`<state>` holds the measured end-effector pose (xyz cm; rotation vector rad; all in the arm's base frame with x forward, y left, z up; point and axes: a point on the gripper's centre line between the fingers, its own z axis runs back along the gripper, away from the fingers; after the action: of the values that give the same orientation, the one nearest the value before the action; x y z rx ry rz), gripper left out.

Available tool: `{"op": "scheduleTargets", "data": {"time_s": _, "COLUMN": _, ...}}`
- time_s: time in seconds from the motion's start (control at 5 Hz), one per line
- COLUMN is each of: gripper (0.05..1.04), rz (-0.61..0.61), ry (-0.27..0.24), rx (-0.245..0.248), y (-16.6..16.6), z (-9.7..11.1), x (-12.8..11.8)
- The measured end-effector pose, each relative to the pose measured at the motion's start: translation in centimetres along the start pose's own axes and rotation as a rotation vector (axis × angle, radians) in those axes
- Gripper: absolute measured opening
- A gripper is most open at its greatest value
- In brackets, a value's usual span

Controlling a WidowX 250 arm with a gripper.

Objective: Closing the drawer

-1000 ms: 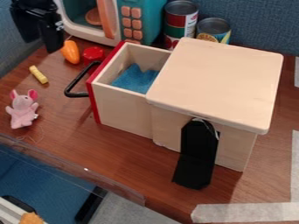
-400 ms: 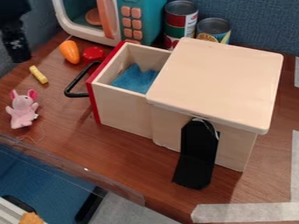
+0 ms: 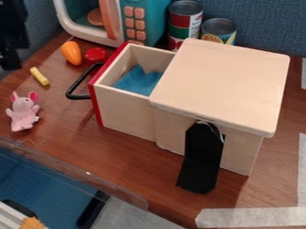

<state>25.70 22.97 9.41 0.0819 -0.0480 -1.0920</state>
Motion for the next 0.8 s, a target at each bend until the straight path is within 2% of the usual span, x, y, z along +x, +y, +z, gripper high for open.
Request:
{"op": "scheduleTargets", "data": {"time_s": 0.2, "gripper": 1.001, "rz": -0.231, "ry": 0.033, "rx": 0.004, "y": 0.9, "z": -1.8, "x": 0.9}}
{"op": "scheduleTargets", "data": {"time_s": 0.4, "gripper": 1.001, "rz": -0.304, "ry": 0.013, "rx": -0.013, "y": 0.9, "z": -3.4, "x": 1.7}}
{"op": "scheduleTargets", "data": {"time_s": 0.6, "gripper": 1.001, "rz": -0.305, "ry": 0.033, "rx": -0.025, "y": 0.7, "z": -4.9, "x": 3.1}}
{"op": "scheduleTargets", "data": {"time_s": 0.8, "gripper": 1.001, "rz": -0.285, "ry": 0.037, "rx": -0.017, "y": 0.6, "z": -5.7, "x": 4.2}}
